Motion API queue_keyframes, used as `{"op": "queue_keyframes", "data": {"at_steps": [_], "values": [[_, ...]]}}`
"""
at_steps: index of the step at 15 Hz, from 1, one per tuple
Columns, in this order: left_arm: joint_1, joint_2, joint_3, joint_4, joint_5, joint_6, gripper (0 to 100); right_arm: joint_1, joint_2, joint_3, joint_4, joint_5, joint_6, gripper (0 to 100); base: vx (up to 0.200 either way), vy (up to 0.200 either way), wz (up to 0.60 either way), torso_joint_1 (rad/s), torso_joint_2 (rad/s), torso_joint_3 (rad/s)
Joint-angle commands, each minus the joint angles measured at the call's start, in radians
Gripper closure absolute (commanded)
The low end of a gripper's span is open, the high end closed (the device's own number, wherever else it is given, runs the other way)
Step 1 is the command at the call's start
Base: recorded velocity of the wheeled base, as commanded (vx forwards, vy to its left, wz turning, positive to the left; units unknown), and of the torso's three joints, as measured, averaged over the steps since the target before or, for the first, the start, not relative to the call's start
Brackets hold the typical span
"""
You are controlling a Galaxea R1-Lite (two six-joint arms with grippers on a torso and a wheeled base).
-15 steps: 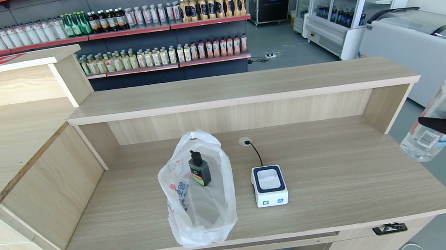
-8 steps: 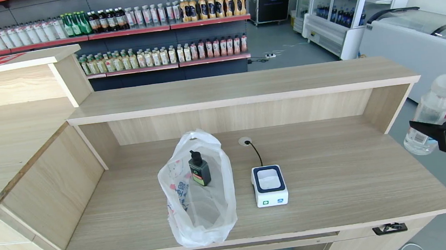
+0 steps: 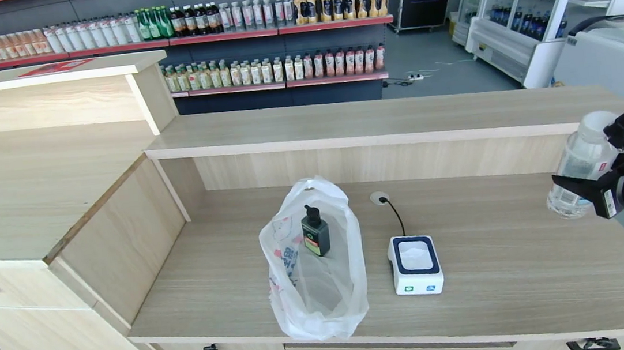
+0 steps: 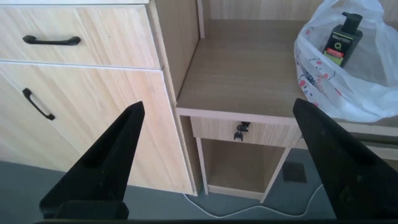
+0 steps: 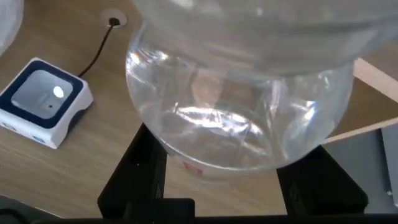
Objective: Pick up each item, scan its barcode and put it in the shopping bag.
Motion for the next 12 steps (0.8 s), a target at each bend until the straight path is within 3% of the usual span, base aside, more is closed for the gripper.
{"op": "queue_keyframes", "data": {"at_steps": [1,4,8,12], "values": [[0.000,0.000,0.000,0.000,0.000,0.000,0,0.022,0.009,0.002,-0.011,0.004,-0.004,100,0.000,0.000,0.60,0.017,0.00,0.007],[0.000,0.000,0.000,0.000,0.000,0.000,0,0.045,0.051,0.008,-0.034,0.010,-0.053,100,0.000,0.000,0.00,0.000,0.00,0.000],[0.000,0.000,0.000,0.000,0.000,0.000,0,0.052,0.155,0.070,-0.204,0.197,-0.164,100,0.000,0.000,0.00,0.000,0.00,0.000],[0.000,0.000,0.000,0.000,0.000,0.000,0,0.071,0.207,0.079,-0.270,0.202,-0.221,100,0.000,0.000,0.00,0.000,0.00,0.000]]}}
